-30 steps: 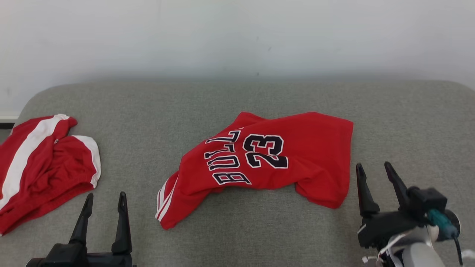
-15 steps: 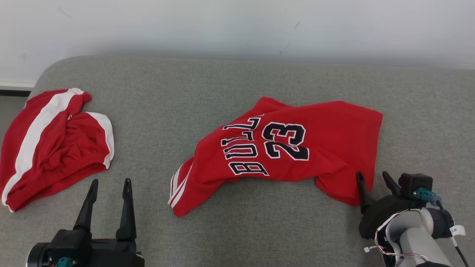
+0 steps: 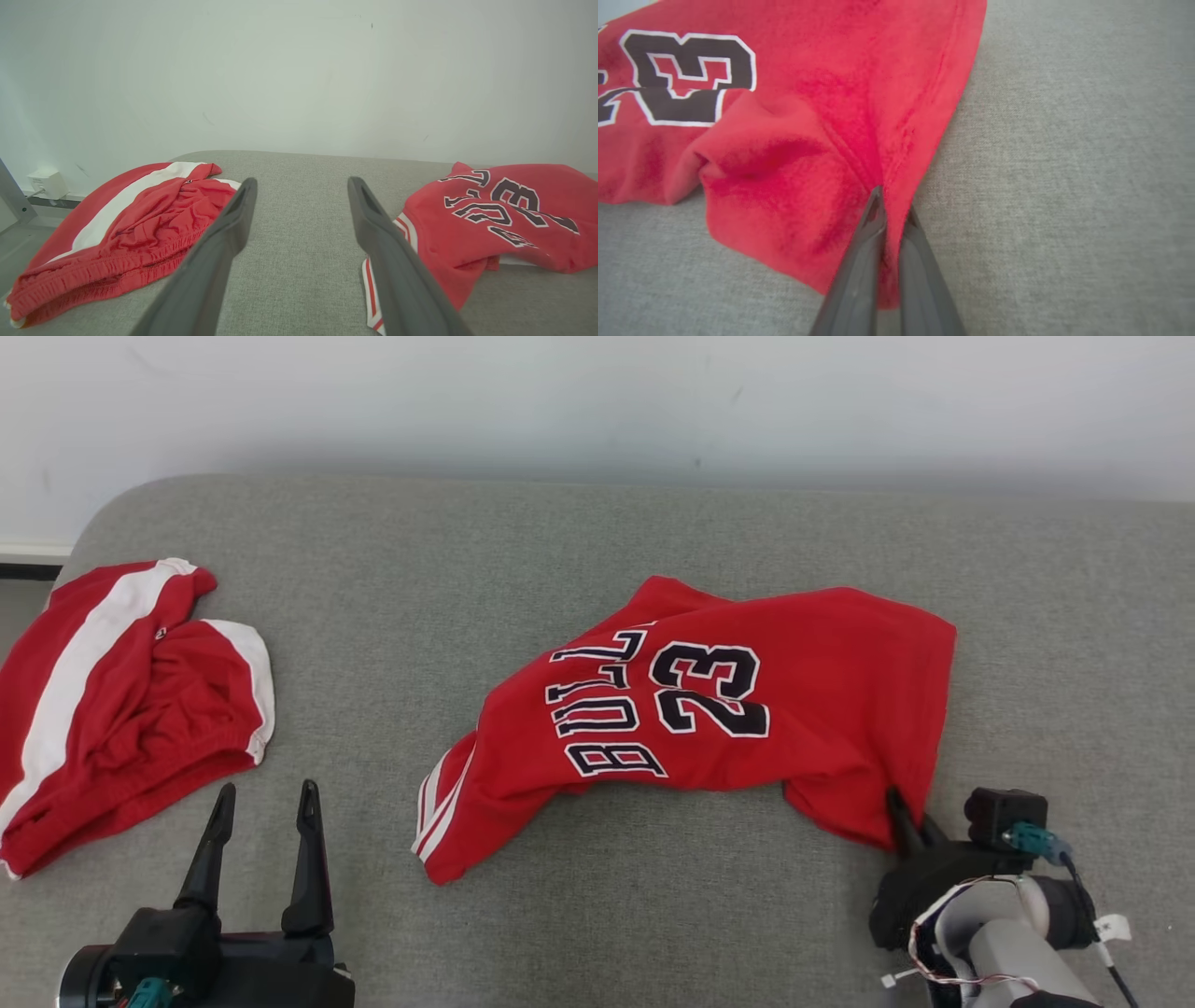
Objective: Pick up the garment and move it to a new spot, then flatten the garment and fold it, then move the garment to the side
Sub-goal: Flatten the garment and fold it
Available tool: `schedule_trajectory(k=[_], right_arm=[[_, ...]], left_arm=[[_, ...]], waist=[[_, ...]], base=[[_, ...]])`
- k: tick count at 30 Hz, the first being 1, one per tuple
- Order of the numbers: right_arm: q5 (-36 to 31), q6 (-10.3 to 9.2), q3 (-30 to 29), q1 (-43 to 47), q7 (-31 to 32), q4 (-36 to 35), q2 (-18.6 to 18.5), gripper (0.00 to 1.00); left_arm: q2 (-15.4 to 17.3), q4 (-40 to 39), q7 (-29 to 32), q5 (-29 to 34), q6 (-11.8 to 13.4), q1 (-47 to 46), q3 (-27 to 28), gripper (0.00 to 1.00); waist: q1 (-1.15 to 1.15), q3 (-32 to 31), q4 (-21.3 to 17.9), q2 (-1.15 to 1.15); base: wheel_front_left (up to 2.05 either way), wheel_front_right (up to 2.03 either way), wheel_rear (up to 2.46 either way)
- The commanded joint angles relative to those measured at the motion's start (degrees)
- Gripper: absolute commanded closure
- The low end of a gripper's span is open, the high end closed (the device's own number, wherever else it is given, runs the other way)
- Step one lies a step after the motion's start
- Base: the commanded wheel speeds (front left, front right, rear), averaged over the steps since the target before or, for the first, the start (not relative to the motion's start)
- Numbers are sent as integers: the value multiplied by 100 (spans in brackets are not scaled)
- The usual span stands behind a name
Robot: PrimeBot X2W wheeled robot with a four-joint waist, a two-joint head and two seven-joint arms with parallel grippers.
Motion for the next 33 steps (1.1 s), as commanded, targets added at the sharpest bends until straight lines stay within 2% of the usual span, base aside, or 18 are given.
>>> schedule_trajectory(k=[1,5,10,15,17,18,19,27,33], right_arm=[[63,1,-13,-20,-68,54,-120,100],[155,1,-44,-40,-235,43,-415,100],[332,1,-174,189,-227,-127,-989,100],[528,1,-267,563,-88,-554,-1498,100],[691,1,-257,793,70,-859,-1583,100],[753,1,-262,856,94,-978,-1592,65],[786,1,-264,920,102,-1087,-1612,0],[601,1,-408,1346,-232,-1960,-1407,0],[369,1,-509,1657,-516,-2701,-1073,0]], left_arm=[[-12,8,-19,51,-29,15,22,0],[-14,22,-19,54,-36,79,61,0],[-43,-5,-19,35,-25,170,78,0],[-55,-16,-19,32,-26,278,88,0],[-65,-34,-19,30,-28,321,109,0],[-68,-38,-19,31,-27,351,115,0],[-73,-29,-19,30,-28,378,120,0],[-79,-5,-19,49,-31,489,125,0],[-47,-45,-19,66,-33,542,149,0]], waist=[[0,-50,-75,0],[0,-148,-196,0],[0,-257,-298,0],[0,-329,-356,0],[0,-384,-392,0],[0,-402,-401,0],[0,-427,-407,0],[0,-635,-441,0],[0,-748,-464,0]], base=[[0,0,0],[0,0,0],[0,0,0],[0,0,0],[0,0,0],[0,0,0],[0,0,0],[0,0,0],[0,0,0]])
